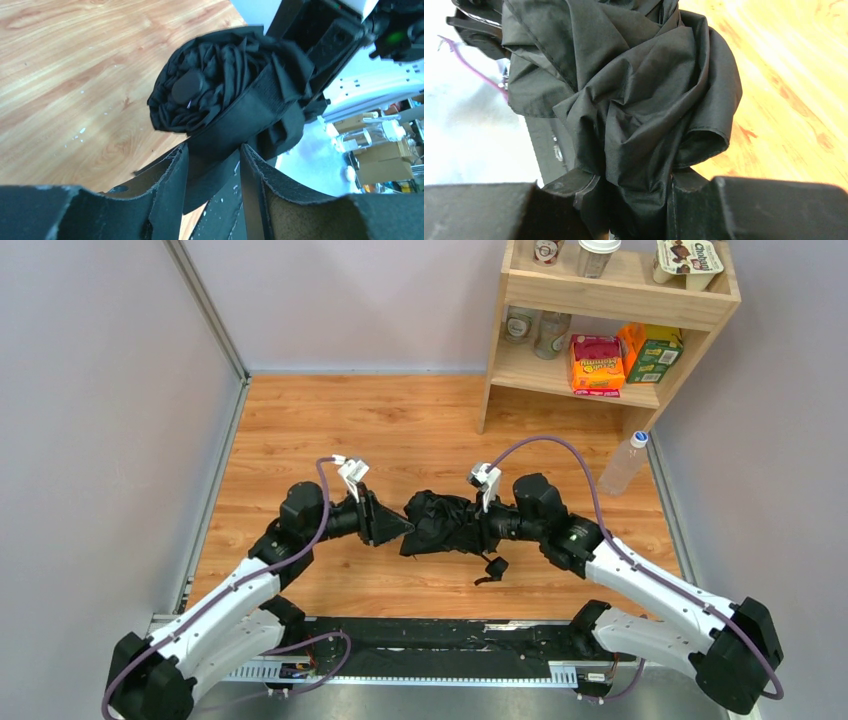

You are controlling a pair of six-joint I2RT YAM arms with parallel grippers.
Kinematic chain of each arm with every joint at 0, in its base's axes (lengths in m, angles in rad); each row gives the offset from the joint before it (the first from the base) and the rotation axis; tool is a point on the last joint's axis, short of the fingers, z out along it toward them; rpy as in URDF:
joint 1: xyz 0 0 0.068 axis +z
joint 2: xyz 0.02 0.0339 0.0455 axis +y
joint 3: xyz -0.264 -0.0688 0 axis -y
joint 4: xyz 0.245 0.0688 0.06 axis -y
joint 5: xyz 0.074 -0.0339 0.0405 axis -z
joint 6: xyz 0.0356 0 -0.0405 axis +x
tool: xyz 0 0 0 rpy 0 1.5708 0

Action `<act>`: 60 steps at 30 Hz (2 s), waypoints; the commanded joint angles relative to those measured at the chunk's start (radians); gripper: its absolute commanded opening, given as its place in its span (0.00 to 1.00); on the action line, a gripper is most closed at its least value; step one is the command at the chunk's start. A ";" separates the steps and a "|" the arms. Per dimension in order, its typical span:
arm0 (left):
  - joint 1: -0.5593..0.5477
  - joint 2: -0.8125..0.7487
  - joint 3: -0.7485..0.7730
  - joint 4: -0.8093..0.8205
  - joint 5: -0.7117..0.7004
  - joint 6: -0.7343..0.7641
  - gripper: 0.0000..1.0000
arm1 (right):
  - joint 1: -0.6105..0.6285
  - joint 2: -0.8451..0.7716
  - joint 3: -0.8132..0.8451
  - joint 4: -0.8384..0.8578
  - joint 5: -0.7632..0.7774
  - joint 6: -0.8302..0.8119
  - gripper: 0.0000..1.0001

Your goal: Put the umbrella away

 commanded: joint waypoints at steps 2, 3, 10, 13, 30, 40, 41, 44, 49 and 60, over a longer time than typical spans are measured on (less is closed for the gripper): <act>-0.002 -0.243 -0.085 0.029 -0.017 -0.006 0.55 | -0.006 -0.033 0.126 -0.037 -0.160 -0.027 0.00; -0.002 -0.284 -0.094 0.022 -0.028 -0.015 0.56 | -0.006 -0.047 0.142 -0.062 -0.173 -0.033 0.00; -0.002 -0.477 -0.113 0.028 0.026 -0.096 0.70 | -0.005 -0.121 0.277 -0.187 -0.292 -0.025 0.00; -0.002 -0.458 -0.090 0.092 0.131 -0.124 0.70 | -0.005 -0.151 0.326 -0.194 -0.337 0.007 0.00; -0.064 -0.329 -0.047 0.562 0.453 -0.371 0.71 | -0.003 -0.128 0.429 -0.069 -0.424 0.139 0.00; -0.106 -0.247 -0.042 0.532 0.443 -0.328 0.69 | -0.005 -0.110 0.446 -0.028 -0.426 0.163 0.00; -0.107 -0.240 -0.042 0.526 0.437 -0.322 0.69 | -0.005 -0.112 0.448 -0.022 -0.426 0.165 0.00; -0.109 -0.245 -0.006 0.390 0.379 -0.195 0.70 | -0.003 -0.109 0.454 -0.026 -0.418 0.163 0.00; -0.107 -0.374 0.050 0.010 0.263 0.026 0.67 | -0.005 -0.107 0.471 -0.040 -0.443 0.165 0.00; -0.107 -0.428 0.150 -0.132 0.242 0.134 0.67 | -0.005 -0.135 0.511 -0.080 -0.515 0.189 0.00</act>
